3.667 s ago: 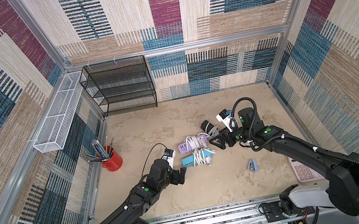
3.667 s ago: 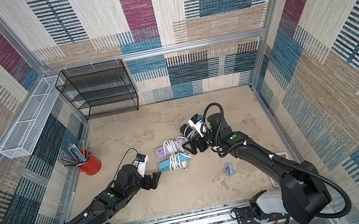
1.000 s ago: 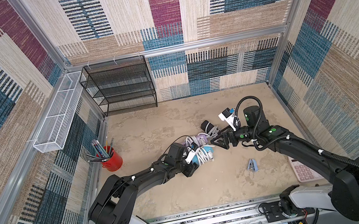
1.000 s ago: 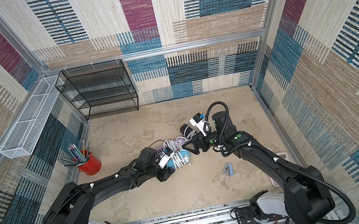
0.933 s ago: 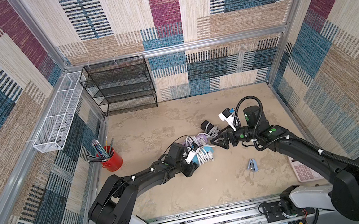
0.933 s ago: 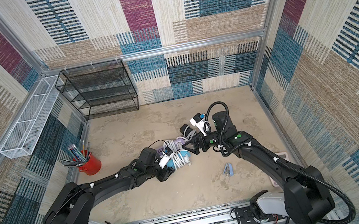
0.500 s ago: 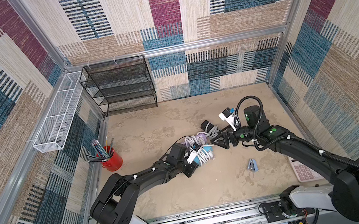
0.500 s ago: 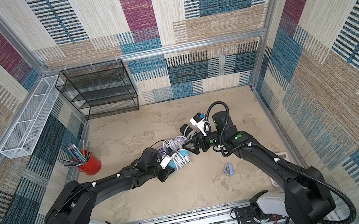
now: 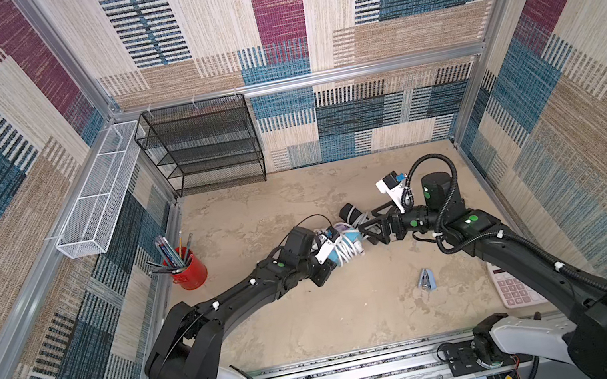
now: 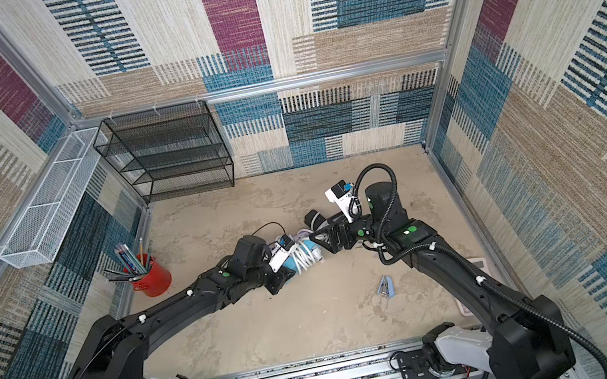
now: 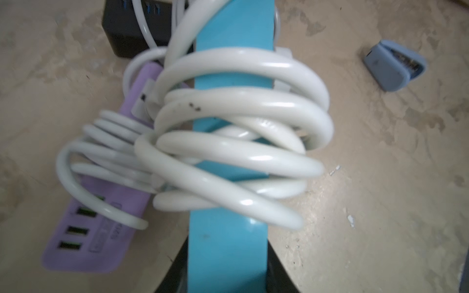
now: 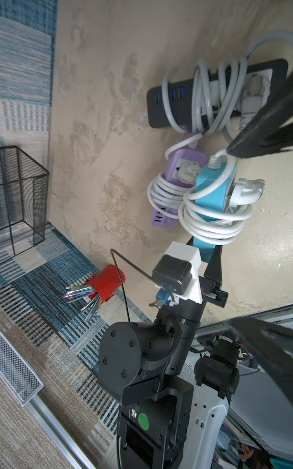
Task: Unwrap the cord wrapped around the power strip
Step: Pick up the power strip from the center of the board.
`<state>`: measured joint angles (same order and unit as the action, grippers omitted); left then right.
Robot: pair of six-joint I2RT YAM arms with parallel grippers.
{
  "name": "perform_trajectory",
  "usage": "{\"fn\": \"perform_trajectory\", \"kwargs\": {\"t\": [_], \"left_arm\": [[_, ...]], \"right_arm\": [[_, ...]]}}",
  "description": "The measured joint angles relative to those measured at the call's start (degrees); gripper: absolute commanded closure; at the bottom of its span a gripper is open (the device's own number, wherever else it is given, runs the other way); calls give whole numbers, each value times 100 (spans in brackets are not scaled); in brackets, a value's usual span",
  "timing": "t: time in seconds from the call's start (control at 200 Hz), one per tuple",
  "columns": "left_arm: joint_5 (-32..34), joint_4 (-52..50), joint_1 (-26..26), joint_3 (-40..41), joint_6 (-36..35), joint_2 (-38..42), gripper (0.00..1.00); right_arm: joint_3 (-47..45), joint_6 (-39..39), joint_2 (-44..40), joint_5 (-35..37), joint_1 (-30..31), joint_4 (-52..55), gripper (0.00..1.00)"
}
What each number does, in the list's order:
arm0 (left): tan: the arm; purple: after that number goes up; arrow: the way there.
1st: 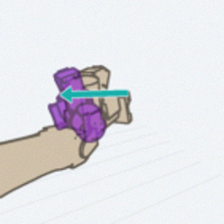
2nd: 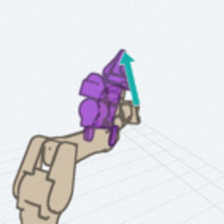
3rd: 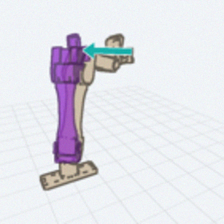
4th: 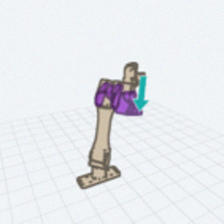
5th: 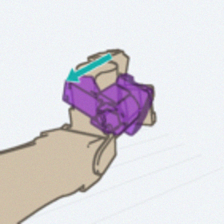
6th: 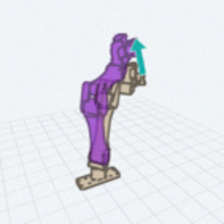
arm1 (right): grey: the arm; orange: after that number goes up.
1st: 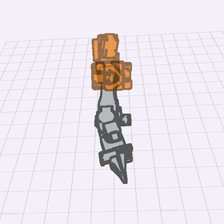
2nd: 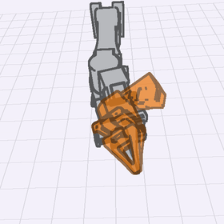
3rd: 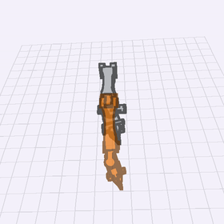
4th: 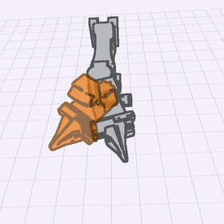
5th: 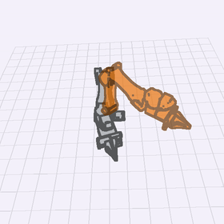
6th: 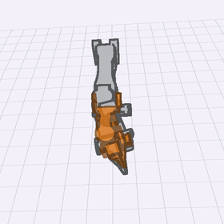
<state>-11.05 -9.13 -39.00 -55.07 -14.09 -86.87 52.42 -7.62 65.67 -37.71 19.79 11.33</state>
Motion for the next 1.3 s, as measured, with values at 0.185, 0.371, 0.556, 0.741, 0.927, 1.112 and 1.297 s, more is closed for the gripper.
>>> {"fn": "perform_trajectory", "kwargs": {"t": [0.185,0.371,0.556,0.741,0.927,1.112,1.297], "left_arm": [[-157,-1163,68,-1810,-592,-339,100],[-450,-2509,400,-3145,-1167,-474,100],[-938,-3311,914,-3729,-1416,-374,100],[-1543,-3560,1209,-3716,-1408,-129,100],[-1757,-3738,1261,-3694,-1298,-120,100],[-1716,-3832,1294,-3685,-1244,-96,100],[-1602,-3829,1508,-3707,-1137,-105,100]], "right_arm": [[140,205,-483,870,0,-243,2],[181,522,-857,1655,0,-584,2],[184,933,-973,2039,-2,-868,2],[-625,1349,-1574,2081,33,-1429,2],[-662,1821,-1547,2133,634,-1641,2],[-662,2155,-1274,2481,907,-1757,2],[-498,2514,-809,3032,1401,-1882,14]]}}
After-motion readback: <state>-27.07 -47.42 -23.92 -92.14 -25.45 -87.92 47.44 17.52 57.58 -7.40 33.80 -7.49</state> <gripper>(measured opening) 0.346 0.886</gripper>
